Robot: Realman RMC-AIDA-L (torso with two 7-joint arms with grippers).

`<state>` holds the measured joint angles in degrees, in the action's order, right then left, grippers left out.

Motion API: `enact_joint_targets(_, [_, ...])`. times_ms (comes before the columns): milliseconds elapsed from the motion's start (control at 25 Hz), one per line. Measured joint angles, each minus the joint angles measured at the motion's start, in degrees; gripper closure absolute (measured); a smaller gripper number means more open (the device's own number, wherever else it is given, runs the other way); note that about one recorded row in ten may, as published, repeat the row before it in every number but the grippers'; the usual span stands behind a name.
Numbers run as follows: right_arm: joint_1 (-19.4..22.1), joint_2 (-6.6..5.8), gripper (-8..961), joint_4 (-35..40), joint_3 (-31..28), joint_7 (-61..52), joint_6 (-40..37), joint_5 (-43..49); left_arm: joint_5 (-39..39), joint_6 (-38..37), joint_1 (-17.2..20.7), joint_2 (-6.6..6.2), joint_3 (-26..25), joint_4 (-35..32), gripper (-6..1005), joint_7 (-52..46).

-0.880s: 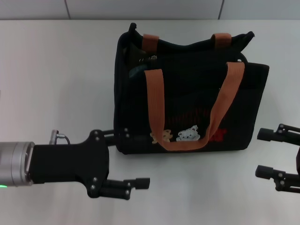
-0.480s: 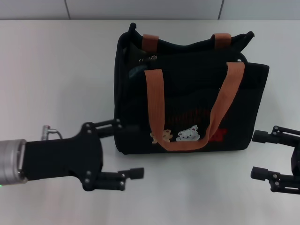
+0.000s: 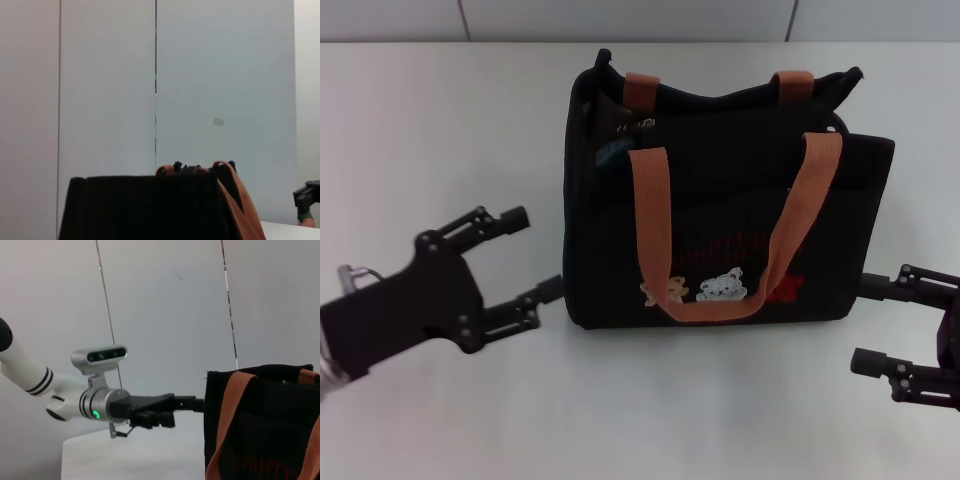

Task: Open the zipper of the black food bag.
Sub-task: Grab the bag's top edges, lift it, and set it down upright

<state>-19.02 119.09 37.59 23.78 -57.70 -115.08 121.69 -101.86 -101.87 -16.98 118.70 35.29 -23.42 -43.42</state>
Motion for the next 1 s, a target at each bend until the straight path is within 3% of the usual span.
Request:
enact_joint_targets(160, [0.0,0.08,215,0.0,0.1,0.0,0.1,0.0,0.0,0.7,-0.4,0.05,0.0,2.0,190,2.1])
enact_joint_targets(200, [0.0,0.09,215,0.0,0.1,0.0,0.1,0.0,0.0,2.5,-1.6,0.07,-0.1,6.1,190,6.0])
enact_joint_targets(280, [0.0,0.09,215,0.0,0.0,0.0,0.1,-0.1,0.0,4.2,-2.5,0.17,-0.2,8.1,190,7.8])
enact_joint_targets(400, [0.0,0.09,215,-0.1,-0.1,0.1,0.1,-0.1,0.0,4.2,-2.5,0.17,-0.2,8.1,191,7.8])
enact_joint_targets(440, [0.0,0.09,215,-0.1,-0.1,0.0,0.1,-0.1,0.4,7.7,-4.6,0.37,-1.5,13.6,191,13.9])
enact_joint_targets(520, [0.0,0.09,215,-0.3,-0.2,0.1,0.1,-0.1,1.0,8.9,-5.5,0.39,-4.2,17.5,200,17.8])
enact_joint_targets(720, [0.2,0.09,215,-0.4,-0.4,0.1,0.4,-0.1,1.2,13.0,-6.9,0.48,-8.8,23.7,222,25.8])
enact_joint_targets(880, [0.2,0.09,215,-0.4,-0.4,0.1,0.4,-0.1,1.2,14.1,-7.4,0.48,-8.9,24.6,240,27.5])
enact_joint_targets(1000, [0.2,0.09,215,-0.4,-0.4,0.1,0.4,-0.1,1.3,14.2,-7.4,0.48,-9.3,25.5,335,29.5])
